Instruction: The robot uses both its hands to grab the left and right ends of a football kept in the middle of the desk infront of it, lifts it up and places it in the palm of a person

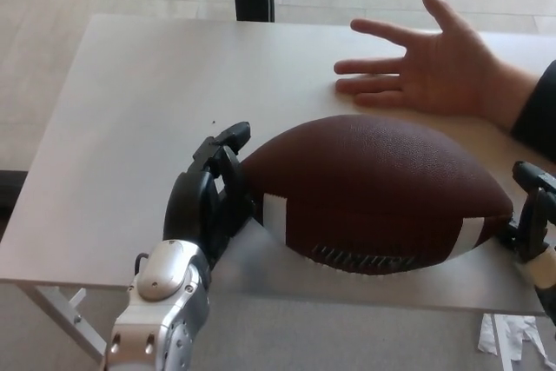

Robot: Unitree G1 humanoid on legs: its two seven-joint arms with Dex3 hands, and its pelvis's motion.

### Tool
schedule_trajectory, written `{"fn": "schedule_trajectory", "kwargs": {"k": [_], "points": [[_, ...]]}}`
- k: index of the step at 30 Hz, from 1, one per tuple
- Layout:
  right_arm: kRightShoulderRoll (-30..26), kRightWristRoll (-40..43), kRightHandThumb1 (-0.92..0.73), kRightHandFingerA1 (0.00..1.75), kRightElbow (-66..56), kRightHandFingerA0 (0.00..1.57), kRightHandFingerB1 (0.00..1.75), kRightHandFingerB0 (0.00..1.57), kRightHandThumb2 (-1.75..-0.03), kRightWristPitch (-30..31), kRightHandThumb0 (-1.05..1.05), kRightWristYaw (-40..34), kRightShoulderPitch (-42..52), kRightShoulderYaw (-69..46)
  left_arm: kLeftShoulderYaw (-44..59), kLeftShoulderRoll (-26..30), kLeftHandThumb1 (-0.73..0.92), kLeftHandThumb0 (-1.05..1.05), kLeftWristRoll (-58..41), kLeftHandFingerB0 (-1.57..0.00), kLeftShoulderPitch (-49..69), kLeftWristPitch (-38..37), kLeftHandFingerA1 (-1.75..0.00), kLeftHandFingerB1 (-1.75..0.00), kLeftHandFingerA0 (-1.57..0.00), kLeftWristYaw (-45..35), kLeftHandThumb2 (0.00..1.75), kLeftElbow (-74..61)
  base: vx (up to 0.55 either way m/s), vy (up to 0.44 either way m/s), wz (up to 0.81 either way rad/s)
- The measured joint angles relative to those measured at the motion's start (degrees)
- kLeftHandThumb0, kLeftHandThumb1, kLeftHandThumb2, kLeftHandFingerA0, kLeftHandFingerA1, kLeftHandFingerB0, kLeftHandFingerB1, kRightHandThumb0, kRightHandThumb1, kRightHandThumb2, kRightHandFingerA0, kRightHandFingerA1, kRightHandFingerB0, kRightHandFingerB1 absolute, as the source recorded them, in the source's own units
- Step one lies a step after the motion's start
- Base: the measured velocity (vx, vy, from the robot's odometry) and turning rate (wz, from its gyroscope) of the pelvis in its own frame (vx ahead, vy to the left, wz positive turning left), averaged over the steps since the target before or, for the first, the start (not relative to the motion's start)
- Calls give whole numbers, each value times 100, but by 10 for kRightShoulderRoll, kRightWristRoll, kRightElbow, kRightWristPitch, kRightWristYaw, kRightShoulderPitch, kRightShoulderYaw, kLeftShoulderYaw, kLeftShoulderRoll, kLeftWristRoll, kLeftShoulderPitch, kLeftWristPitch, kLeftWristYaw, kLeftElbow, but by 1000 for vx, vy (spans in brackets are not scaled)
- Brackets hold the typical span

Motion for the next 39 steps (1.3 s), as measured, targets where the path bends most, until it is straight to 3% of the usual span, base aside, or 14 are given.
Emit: {"fn": "schedule_trajectory", "kwargs": {"k": [1, 3, 19, 21, 25, 26, 28, 29, 30, 32, 33, 37, 38, 39], "points": [[6, 1, -92, 58, -2, 52, 35, 32, -70, -1, -97, -1, 1, -1, 0, 0, 80, -97, 0, -10, 0, -1, -80, -44, -40, 1, 123, 2, 0, 0, 0], [21, 2, -92, 55, -7, 52, 35, 32, -70, -1, -96, -3, 3, 0, 0, 0, 92, -105, -2, -11, 0, -2, -87, -41, -40, 5, 86, 4, 0, 0, 0], [45, -17, -92, 50, -28, 59, 35, 32, -70, 14, -93, -26, -35, 41, -14, -1, 92, -102, -2, -16, -2, -24, -96, -45, -57, 29, 87, 25, 0, 0, 0], [37, -22, -92, 52, -26, 65, 34, 32, -69, 17, -96, -28, -49, 45, -16, -1, 80, -90, -1, -16, -6, -24, -91, -53, -62, 32, 117, 30, 0, 0, 0], [28, -32, -77, 66, -24, 65, 47, 27, -114, 19, -97, -29, -65, 53, -18, -3, 92, -75, 5, -19, -25, -23, -95, -43, -75, 47, 70, 44, 0, 0, 0], [28, -33, -91, 59, -24, 72, 32, 29, -68, 19, -95, -30, -66, 53, -18, -4, 92, -71, 6, -16, -29, -22, -95, -40, -80, 51, 69, 46, 0, 0, 0], [28, -35, -76, 68, -23, 70, 47, 23, -114, 19, -100, -30, -66, 54, -19, -5, 92, -78, 10, -11, -39, -16, -92, -39, -84, 59, 71, 51, 0, 0, 0], [28, -36, -90, 62, -23, 71, 34, 25, -68, 19, -93, -30, -66, 55, -19, -5, 92, -81, 11, -10, -44, -13, -90, -39, -82, 62, 71, 54, 0, 0, 0], [28, -38, -73, 69, -22, 62, 45, 17, -110, 18, -93, -31, -66, 56, -19, -5, 92, -81, 13, -10, -51, -9, -91, -39, -86, 65, 71, 58, 0, 0, 0], [28, -41, -73, 69, -19, 62, 45, 17, -110, 17, -93, -32, -66, 60, -19, -5, 92, -81, 16, -10, -61, -2, -91, -39, -86, 71, 71, 65, 0, 0, 0], [28, -43, -83, 61, -18, 62, 33, 23, -65, 16, -85, -32, -66, 62, -19, -6, 73, -82, 18, -7, -65, 1, -93, -48, -87, 73, 106, 68, 0, 0, 0], [34, -50, -70, 63, -7, 57, 42, 32, -61, 10, -79, -41, -66, 63, -19, -13, 83, -58, 24, -3, -86, 11, -101, -41, -57, 91, 66, 87, 0, 0, 0], [36, -51, -60, 69, -4, 50, 51, 26, -98, 8, -86, -43, -66, 63, -19, -14, 85, -56, 25, -2, -89, 12, -118, -50, -49, 94, 64, 90, 0, 0, 0], [37, -53, -70, 67, 2, 58, 41, 35, -61, 4, -83, -46, -66, 65, -19, -18, 86, -63, 26, -17, -95, 14, -136, -62, -52, 99, 67, 99, 0, 0, 0]]}}
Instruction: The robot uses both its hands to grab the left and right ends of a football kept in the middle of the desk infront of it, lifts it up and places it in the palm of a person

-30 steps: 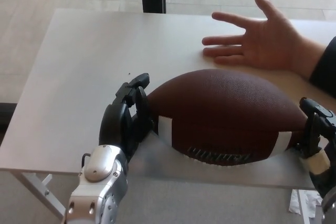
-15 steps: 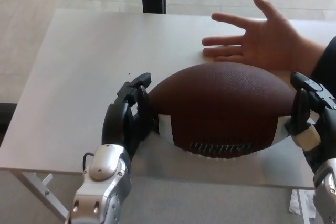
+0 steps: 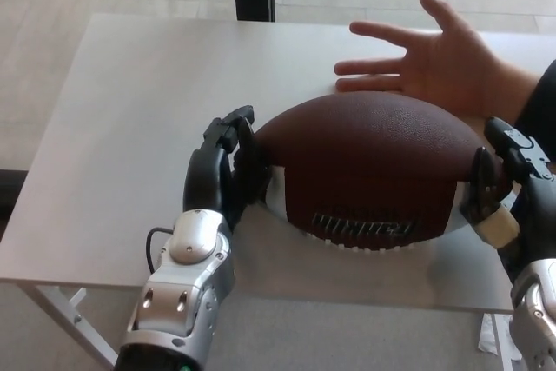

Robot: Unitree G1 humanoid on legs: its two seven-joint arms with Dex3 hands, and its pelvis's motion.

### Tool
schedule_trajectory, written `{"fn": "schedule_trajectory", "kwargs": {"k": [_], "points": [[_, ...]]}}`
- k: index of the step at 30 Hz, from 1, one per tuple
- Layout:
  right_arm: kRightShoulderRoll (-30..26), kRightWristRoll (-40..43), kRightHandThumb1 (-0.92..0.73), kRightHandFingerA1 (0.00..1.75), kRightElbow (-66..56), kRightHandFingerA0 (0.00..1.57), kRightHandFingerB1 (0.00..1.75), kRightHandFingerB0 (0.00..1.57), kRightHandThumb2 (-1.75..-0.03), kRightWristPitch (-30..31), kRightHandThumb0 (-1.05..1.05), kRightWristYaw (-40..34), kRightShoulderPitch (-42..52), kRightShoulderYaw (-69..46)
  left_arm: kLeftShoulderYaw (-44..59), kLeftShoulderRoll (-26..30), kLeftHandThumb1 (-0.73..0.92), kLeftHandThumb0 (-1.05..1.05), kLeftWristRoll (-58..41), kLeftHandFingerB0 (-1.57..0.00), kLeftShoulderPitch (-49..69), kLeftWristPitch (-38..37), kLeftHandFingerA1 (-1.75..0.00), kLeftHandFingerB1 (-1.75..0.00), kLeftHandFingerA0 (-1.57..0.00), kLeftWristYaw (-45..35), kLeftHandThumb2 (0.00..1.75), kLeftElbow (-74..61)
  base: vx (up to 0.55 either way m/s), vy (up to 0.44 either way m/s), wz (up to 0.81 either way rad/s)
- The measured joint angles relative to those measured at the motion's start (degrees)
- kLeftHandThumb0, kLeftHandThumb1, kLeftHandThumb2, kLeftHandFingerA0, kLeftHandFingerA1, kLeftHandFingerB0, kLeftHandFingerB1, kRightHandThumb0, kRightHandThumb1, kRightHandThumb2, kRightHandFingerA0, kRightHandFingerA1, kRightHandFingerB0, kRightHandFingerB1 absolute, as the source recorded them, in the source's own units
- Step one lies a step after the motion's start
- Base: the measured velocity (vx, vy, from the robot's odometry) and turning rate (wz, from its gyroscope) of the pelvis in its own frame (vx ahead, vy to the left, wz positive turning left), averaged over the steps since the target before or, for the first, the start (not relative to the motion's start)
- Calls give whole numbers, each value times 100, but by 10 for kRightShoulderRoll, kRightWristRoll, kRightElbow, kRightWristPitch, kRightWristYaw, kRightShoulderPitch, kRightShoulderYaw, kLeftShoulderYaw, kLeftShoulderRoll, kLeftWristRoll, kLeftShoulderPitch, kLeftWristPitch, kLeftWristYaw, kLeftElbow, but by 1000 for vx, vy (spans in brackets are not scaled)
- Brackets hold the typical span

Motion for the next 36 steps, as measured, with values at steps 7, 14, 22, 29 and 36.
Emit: {"fn": "schedule_trajectory", "kwargs": {"k": [7, 14, 22, 29, 36], "points": [[1, -10, -77, 71, 27, 74, 47, 36, -63, -19, -69, -17, -5, 9, -10, -9, 92, -56, 23, -6, -38, 0, -121, -81, -35, 37, 73, 54, 0, 0, 0], [3, -13, -91, 100, 39, 122, 59, 50, -67, -36, -59, -26, -6, 13, 16, -34, 60, -22, 22, -95, -34, -39, -175, -132, -125, 55, 150, 70, 0, 0, 0], [16, -10, -75, 151, 46, 126, 91, 87, -83, -50, -44, -29, -6, 12, 45, -44, 79, -48, 9, -76, -37, -66, -175, -171, -107, 55, 99, 84, 0, 0, 0], [42, 7, -63, 167, 44, 109, 131, 83, -101, -51, -37, -36, -9, -3, 61, -47, 92, -72, -13, -70, -37, -67, -175, -168, -100, 52, 71, 78, 0, 0, 0], [72, 49, -61, 168, 39, 105, 141, 79, -100, -33, -37, -55, -38, -36, 70, -46, 92, -96, -48, -67, -38, -65, -175, -175, -100, 49, 79, 67, 0, 0, 0]]}}
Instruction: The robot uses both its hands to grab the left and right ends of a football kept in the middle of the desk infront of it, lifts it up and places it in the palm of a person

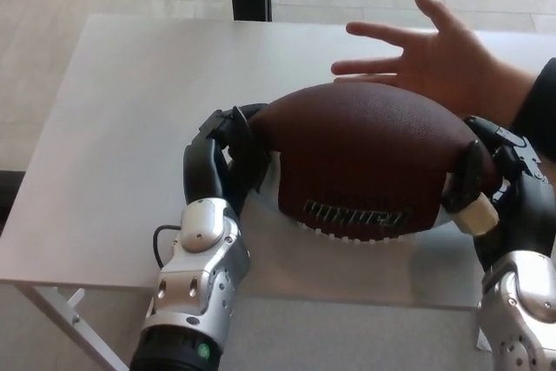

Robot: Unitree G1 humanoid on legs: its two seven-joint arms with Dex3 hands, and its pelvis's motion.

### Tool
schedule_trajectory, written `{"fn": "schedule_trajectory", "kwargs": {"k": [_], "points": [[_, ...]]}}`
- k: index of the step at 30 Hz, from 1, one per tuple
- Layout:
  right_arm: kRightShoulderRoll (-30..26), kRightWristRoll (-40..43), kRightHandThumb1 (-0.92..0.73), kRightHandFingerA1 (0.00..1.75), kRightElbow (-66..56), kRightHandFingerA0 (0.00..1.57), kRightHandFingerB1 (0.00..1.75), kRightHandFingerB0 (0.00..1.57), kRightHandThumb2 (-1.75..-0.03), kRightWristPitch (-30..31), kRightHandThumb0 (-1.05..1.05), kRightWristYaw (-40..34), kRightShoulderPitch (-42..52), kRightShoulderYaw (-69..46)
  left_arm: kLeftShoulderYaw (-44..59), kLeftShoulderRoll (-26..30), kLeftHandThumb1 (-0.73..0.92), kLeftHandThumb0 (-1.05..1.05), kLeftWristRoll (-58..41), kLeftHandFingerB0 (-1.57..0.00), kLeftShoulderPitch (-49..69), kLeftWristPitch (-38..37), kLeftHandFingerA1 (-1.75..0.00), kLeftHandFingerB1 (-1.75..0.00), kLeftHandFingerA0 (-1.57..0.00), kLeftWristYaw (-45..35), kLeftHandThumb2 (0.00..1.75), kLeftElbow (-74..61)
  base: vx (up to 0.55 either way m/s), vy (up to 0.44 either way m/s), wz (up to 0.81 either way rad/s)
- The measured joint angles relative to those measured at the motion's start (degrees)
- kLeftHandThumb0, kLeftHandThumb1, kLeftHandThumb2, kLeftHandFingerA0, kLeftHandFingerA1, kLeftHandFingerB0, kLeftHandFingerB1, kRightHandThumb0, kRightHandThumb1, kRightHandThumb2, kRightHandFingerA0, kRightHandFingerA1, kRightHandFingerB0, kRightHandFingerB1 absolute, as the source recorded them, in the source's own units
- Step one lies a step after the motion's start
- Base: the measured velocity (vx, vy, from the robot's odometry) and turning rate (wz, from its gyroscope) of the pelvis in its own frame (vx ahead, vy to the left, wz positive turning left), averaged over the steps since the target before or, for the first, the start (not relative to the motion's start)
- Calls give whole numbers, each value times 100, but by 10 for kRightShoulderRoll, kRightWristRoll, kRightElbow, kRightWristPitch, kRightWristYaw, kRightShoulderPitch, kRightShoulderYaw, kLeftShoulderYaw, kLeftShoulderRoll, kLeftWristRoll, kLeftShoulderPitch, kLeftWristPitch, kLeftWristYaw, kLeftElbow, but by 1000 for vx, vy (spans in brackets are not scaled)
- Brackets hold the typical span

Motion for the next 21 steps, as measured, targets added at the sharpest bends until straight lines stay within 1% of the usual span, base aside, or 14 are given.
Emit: {"fn": "schedule_trajectory", "kwargs": {"k": [1, 2, 3, 4, 5, 6, 7, 8, 9, 10, 14, 21], "points": [[0, 4, -61, 168, 0, 105, 141, 79, -100, 3, -37, -2, -4, -3, 0, 0, 92, -96, -3, -67, -1, 0, -175, -175, -100, 0, 79, 0, 0, 0, 0], [0, 10, -68, 167, 0, 105, 136, 78, -92, 6, -35, -4, -10, -6, 1, 0, 90, -84, -8, -108, -1, 0, -141, -118, -124, 0, 68, 0, 0, 0, 0], [0, 21, -61, 163, 0, 119, 127, 80, -92, 14, -34, -9, -21, -13, 10, -1, 92, -98, -16, -75, -11, -1, -175, -175, -108, -6, 85, 14, 0, 0, 0], [0, 27, -61, 163, 0, 119, 127, 80, -92, 19, -34, -14, -28, -17, 16, -4, 92, -98, -20, -75, -18, 0, -175, -175, -108, -7, 85, 19, 0, 0, 0], [0, 34, -75, 164, 0, 107, 132, 74, -82, 23, -33, -18, -37, -23, 19, -6, 92, -101, -23, -65, -21, 0, -175, -175, -98, -7, 86, 22, 0, 0, 0], [0, 38, -78, 168, 0, 105, 137, 75, -79, 25, -34, -20, -42, -26, 21, -7, 79, -81, -26, -118, -23, 0, -162, -148, -145, -7, 135, 24, 0, 0, 0], [0, 46, -81, 169, 0, 105, 141, 74, -77, 31, -36, -25, -55, -32, 24, -8, 79, -82, -31, -123, -25, 0, -163, -152, -146, -7, 137, 23, 0, 0, 0], [1, 55, -79, 168, 0, 106, 143, 74, -81, 37, -33, -31, -71, -39, 28, -8, 79, -82, -38, -123, -28, 1, -163, -152, -146, -7, 137, 23, 0, 0, 0], [1, 55, -79, 168, 0, 106, 143, 74, -81, 37, -33, -31, -71, -39, 28, -8, 79, -82, -38, -123, -28, 1, -163, -152, -146, -7, 137, 23, 0, 0, 0], [7, 69, -79, 168, 0, 106, 143, 74, -81, 47, -33, -40, -98, -52, 33, -8, 79, -82, -51, -123, -32, 6, -163, -152, -146, -7, 137, 24, 0, 0, 0], [30, 92, -79, 168, 0, 106, 143, 74, -81, 64, -33, -63, -145, -76, 43, -8, 79, -82, -76, -123, -35, 10, -163, -152, -146, -7, 137, 23, 0, 0, 0], [28, 135, -79, 168, 0, 106, 143, 74, -81, 98, -33, -96, -173, -98, 49, -8, 79, -82, -117, -123, -38, 21, -163, -152, -146, -10, 137, 24, 0, 0, 0]]}}
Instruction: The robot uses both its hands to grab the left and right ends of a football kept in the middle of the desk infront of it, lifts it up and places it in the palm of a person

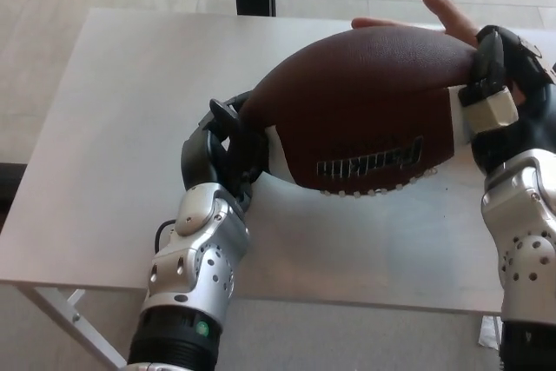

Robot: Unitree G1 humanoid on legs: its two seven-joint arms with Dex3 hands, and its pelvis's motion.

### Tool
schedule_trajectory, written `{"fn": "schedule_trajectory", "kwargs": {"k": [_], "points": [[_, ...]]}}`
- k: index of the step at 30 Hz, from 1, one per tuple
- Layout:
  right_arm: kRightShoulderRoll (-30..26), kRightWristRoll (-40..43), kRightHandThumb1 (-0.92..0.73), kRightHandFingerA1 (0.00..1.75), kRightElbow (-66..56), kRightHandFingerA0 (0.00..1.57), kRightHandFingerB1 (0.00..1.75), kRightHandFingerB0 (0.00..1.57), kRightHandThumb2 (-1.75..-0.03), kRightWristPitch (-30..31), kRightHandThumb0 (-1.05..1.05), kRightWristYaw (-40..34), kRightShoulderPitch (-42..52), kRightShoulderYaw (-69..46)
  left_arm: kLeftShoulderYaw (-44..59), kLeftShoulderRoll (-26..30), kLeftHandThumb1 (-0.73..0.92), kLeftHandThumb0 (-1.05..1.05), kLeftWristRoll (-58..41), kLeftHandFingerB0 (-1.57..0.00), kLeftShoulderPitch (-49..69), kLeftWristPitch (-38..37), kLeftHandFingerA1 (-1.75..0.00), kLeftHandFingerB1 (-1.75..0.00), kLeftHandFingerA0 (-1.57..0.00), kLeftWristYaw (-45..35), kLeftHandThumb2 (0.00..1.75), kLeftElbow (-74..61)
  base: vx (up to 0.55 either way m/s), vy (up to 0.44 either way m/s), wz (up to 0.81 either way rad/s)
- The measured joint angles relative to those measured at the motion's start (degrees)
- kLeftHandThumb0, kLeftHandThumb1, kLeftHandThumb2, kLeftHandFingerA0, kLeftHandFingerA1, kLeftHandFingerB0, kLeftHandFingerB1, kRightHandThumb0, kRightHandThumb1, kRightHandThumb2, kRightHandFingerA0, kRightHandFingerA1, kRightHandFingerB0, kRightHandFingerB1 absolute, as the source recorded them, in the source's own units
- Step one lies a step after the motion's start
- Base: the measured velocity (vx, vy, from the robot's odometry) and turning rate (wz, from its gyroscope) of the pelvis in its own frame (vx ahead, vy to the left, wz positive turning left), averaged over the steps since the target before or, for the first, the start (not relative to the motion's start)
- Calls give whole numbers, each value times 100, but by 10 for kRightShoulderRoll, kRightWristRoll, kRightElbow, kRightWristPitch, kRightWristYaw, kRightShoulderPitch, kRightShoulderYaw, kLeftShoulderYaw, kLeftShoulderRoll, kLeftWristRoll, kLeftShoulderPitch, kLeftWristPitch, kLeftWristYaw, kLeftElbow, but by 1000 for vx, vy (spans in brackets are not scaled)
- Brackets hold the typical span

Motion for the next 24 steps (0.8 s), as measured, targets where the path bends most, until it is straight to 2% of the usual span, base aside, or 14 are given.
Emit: {"fn": "schedule_trajectory", "kwargs": {"k": [24], "points": [[-1, 43, -79, 168, -12, 106, 143, 74, -81, 25, -33, -60, -13, -3, 1, 0, 79, -82, -66, -123, 0, 10, -163, -152, -146, 0, 137, 0, 0, 0, 0]]}}
